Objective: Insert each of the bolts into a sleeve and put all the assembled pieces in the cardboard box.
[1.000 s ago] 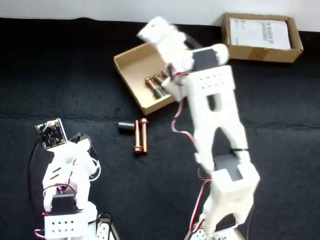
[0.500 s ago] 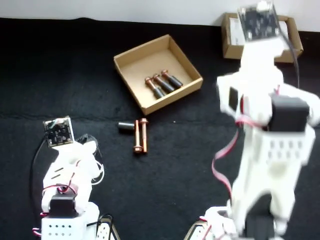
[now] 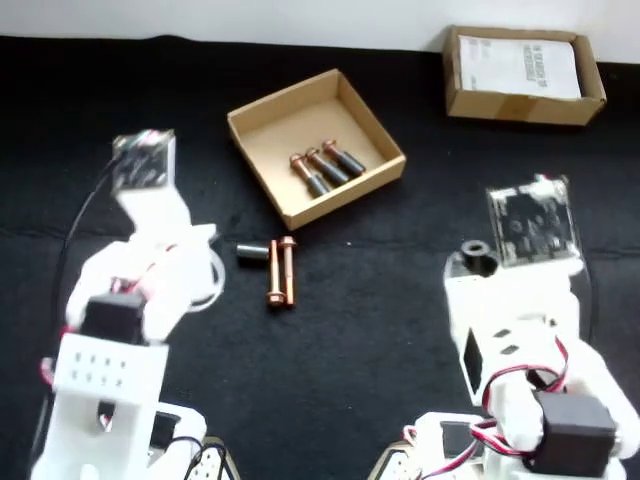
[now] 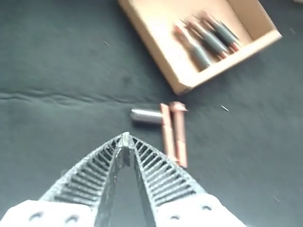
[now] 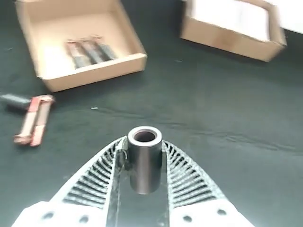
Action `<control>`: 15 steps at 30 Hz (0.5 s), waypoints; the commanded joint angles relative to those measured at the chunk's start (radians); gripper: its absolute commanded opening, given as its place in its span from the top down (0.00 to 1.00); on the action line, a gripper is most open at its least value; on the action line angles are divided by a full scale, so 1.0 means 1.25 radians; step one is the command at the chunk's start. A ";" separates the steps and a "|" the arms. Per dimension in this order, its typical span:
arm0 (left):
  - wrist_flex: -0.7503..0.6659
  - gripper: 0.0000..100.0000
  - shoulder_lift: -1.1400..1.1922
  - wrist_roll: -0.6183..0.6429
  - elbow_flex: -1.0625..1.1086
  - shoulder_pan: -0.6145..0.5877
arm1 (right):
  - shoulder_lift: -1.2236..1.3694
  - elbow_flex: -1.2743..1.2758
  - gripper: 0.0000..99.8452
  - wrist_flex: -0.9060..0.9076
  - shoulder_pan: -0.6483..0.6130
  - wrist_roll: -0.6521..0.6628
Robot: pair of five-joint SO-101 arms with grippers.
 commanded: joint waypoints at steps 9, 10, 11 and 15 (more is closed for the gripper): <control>0.074 0.99 0.407 0.188 -0.343 0.177 | -0.165 0.336 0.99 -0.226 0.338 0.066; 0.071 0.99 0.440 0.214 -0.354 0.176 | -0.175 0.363 0.99 -0.242 0.358 0.065; 0.070 0.99 0.473 0.242 -0.364 0.172 | -0.185 0.388 0.99 -0.257 0.376 0.065; 0.069 0.99 0.605 0.313 -0.407 0.172 | -0.224 0.484 0.99 -0.304 0.414 0.064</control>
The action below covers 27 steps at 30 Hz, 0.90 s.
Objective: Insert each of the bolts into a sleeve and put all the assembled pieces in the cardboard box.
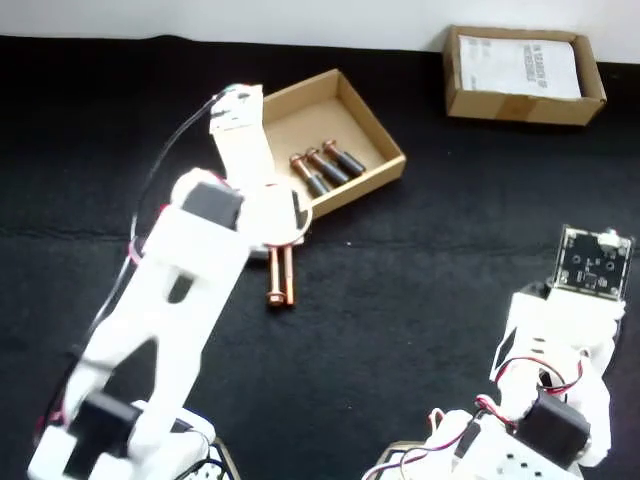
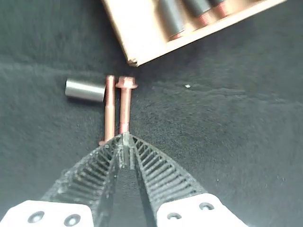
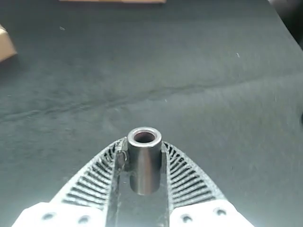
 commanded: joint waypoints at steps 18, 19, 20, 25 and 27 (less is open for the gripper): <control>0.027 0.86 0.377 0.110 -0.181 0.018 | -0.192 0.174 0.99 -0.045 0.037 0.009; 0.031 0.84 0.381 0.112 -0.184 0.017 | -0.192 0.174 0.99 -0.045 0.037 0.009; 0.031 0.83 0.384 0.112 -0.184 0.017 | -0.192 0.174 0.99 -0.045 0.037 0.009; 0.026 0.83 0.402 0.112 -0.186 0.017 | -0.192 0.174 0.99 -0.045 0.037 0.009; 0.026 0.83 0.416 0.112 -0.186 0.017 | -0.192 0.174 0.99 -0.045 0.037 0.009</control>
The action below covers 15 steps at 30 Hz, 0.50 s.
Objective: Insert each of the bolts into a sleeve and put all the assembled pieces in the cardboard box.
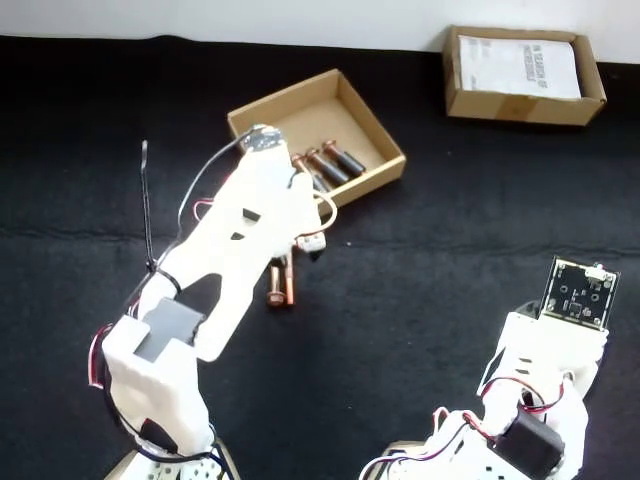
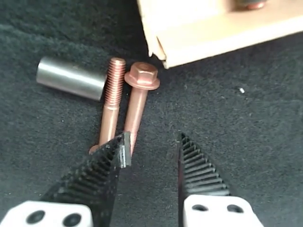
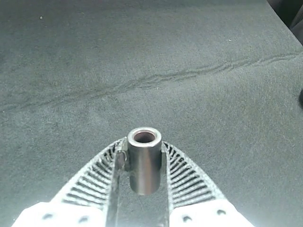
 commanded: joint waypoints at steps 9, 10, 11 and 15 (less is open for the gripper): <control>-0.027 0.83 0.069 0.000 -0.030 0.001 | -0.013 -0.001 0.99 -0.015 0.004 0.009; -0.038 0.83 0.075 0.000 -0.030 -0.004 | -0.013 -0.001 0.99 -0.015 0.004 0.009; -0.052 0.83 0.080 -0.001 -0.030 -0.008 | -0.013 -0.001 0.99 -0.015 0.004 0.009; -0.103 0.83 0.099 -0.004 -0.030 -0.030 | -0.013 -0.001 0.99 -0.015 0.004 0.009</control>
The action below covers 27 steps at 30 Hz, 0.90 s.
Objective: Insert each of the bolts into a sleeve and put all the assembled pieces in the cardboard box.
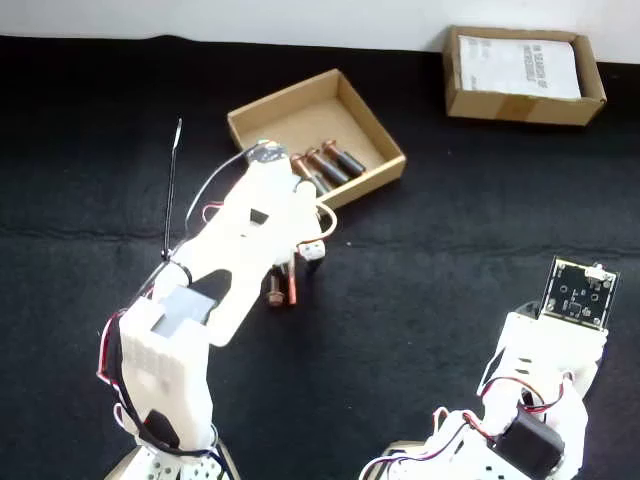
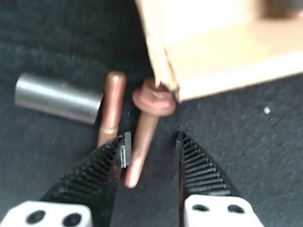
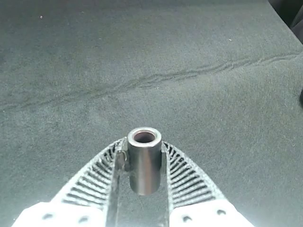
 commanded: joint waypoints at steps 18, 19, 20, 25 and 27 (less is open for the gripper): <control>-0.108 0.99 0.020 -0.270 -0.031 -0.035 | -0.013 0.058 0.99 -0.051 0.003 0.005; -0.108 0.99 0.013 -0.285 -0.031 -0.035 | -0.013 0.066 0.99 -0.051 0.003 0.006; -0.108 0.99 0.001 -0.293 -0.029 -0.035 | -0.012 0.075 0.99 -0.056 -0.003 0.007; -0.088 0.99 -0.123 -0.312 -0.030 -0.025 | -0.009 0.152 0.99 -0.061 -0.118 0.009; -0.086 0.99 -0.186 -0.313 -0.023 -0.009 | -0.010 0.169 0.99 -0.073 -0.181 0.009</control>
